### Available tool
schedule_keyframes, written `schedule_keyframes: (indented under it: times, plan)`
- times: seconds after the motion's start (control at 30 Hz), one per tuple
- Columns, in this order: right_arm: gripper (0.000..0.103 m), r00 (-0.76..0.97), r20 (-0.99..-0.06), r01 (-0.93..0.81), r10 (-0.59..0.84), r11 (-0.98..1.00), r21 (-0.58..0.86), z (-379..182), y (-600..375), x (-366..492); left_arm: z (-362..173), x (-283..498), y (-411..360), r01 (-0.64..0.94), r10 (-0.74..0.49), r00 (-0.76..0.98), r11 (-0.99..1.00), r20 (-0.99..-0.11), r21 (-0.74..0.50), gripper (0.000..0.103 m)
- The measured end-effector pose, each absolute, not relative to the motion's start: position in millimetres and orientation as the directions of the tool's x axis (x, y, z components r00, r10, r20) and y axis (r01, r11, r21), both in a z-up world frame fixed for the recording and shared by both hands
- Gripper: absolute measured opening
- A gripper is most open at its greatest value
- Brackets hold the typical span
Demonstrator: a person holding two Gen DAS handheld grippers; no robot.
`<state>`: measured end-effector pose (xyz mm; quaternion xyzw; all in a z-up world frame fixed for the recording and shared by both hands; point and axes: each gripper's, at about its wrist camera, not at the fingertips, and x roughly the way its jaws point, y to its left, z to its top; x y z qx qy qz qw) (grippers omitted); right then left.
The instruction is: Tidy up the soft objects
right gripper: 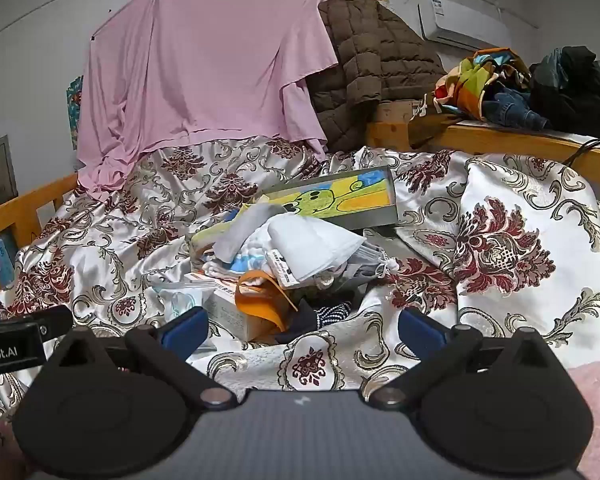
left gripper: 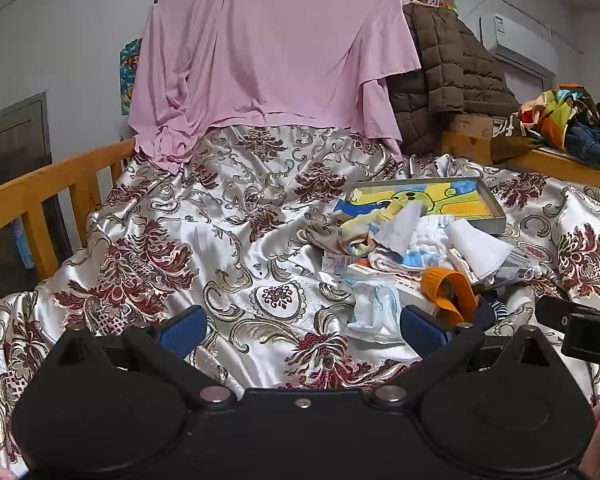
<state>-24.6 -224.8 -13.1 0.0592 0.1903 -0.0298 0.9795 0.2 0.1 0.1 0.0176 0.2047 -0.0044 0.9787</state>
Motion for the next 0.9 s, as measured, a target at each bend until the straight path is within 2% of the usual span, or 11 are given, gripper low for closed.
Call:
schedule_keyframes:
  times: [0.9]
  plan:
    - [0.103,0.926,-0.377,0.081,-0.035,0.991,0.107,-13.4,-225.7,-25.1,0.1,0.0,0.1,0.015,-0.001,0.918,0.999,-0.396,0.032,0.102]
